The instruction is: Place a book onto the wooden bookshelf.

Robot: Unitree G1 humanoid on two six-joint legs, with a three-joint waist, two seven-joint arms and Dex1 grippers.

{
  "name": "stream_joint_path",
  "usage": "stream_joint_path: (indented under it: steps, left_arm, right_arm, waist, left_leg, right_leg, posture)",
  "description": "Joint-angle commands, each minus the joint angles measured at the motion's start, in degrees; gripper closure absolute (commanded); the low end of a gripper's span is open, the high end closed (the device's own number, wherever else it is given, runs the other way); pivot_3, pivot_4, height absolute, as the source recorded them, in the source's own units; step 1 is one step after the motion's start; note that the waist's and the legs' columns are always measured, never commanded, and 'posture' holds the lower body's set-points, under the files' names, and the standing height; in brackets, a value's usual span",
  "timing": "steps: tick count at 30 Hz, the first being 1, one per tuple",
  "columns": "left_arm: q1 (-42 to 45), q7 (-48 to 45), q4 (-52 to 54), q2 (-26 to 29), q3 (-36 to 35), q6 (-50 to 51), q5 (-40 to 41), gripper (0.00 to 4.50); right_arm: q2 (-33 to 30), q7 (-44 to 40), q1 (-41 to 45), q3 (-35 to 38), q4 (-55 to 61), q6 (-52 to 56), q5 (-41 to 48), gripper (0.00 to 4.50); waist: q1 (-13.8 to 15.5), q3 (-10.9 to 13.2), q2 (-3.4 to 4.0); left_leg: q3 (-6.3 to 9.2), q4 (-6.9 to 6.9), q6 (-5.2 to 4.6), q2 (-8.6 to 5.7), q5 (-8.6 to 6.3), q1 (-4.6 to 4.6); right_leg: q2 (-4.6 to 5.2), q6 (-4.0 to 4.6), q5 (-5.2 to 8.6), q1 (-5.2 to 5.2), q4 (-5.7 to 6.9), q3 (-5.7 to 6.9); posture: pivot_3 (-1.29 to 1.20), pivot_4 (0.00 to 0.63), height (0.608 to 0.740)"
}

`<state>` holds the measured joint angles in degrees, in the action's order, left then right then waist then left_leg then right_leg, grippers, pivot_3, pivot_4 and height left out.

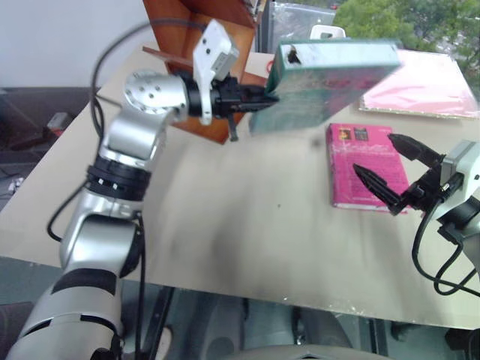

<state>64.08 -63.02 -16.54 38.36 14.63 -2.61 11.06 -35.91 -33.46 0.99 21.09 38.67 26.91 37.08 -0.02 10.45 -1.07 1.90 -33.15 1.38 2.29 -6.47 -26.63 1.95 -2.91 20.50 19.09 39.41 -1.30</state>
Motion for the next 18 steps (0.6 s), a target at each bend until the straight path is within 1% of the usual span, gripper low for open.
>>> stream_joint_path:
  steps: [1, 4, 7, 9, 12, 15, 18]
  left_arm:
    - [9.55, -1.81, -8.63, 2.04, -1.12, -20.22, -7.6, 4.39]
    - [15.58, -4.71, -15.08, 2.82, -1.65, -27.31, -9.17, 4.39]
    - [19.67, -8.52, -19.36, 4.67, -0.86, -29.57, -11.44, 4.39]
    - [21.25, -10.65, -20.23, 5.78, -0.1, -28.7, -13.36, 4.39]
    - [21.94, -14.06, -19.06, 6.4, -0.86, -25.12, -12.44, 4.39]
    - [24.93, -13.82, -22.52, 9.39, 0.26, -23.8, -18.36, 4.39]
    - [26.93, -13.32, -25.08, 11.7, 1.26, -23.92, -22.4, 4.39]
  right_arm:
    - [-1.51, -1.92, -0.57, 2.44, -0.34, -3.0, -0.64, 0.0]
    - [-1.78, -2.52, 0.13, 1.79, -1.84, -4.26, -1.31, 0.0]
    - [-1.6, -2.84, 1.98, 0.52, -3.65, -5.4, -2.15, 0.0]
    - [-1.45, -3.27, 3.42, -0.56, -5.14, -6.15, -2.79, 0.0]
    - [-0.98, -3.85, 5.29, -2.0, -7.15, -7.56, -3.85, 0.0]
    - [-0.46, -4.65, 8.39, -3.96, -10.31, -9.95, -5.65, 0.0]
    - [-0.18, -5.35, 11.24, -5.55, -12.99, -11.76, -7.11, 0.0]
  waist:
    - [0.18, 0.02, 0.0]
    - [0.03, 0.02, 0.01]
    - [-0.48, 0.03, 0.01]
    - [-0.92, 0.06, 0.06]
    - [-0.96, 0.09, 0.1]
    - [-0.98, 0.29, 0.1]
    - [-1.18, 0.46, 0.18]
  left_leg:
    - [0.02, -0.02, -0.02, 0.0, -0.01, -0.06]
    - [-0.02, -0.04, -0.09, 0.01, -0.05, -0.13]
    - [-0.01, -0.04, -0.09, 0.01, -0.04, -0.14]
    - [-0.01, -0.05, -0.09, 0.02, -0.04, -0.14]
    - [-0.01, -0.05, -0.06, 0.04, -0.02, -0.13]
    - [-0.02, -0.1, -0.05, 0.06, 0.0, -0.17]
    - [-0.07, -0.14, -0.06, 0.08, -0.01, -0.17]
  right_leg:
    - [-0.02, 0.0, 0.0, 0.05, 0.0, 0.02]
    - [-0.02, -0.02, 0.01, 0.12, 0.01, -0.02]
    - [-0.03, -0.02, 0.01, 0.13, 0.01, 0.0]
    - [-0.03, -0.02, 0.01, 0.14, 0.05, 0.0]
    - [-0.05, -0.02, 0.01, 0.18, 0.16, -0.01]
    - [-0.06, -0.01, 0.02, 0.31, 0.37, -0.03]
    - [-0.09, -0.01, 0.02, 0.36, 0.43, -0.11]
  posture:
    - [0.0, 0.15, 0.74]
    - [0.0, 0.15, 0.74]
    - [0.0, 0.15, 0.74]
    - [0.0, 0.15, 0.74]
    - [0.0, 0.15, 0.74]
    - [0.0, 0.15, 0.74]
    - [0.0, 0.15, 0.74]
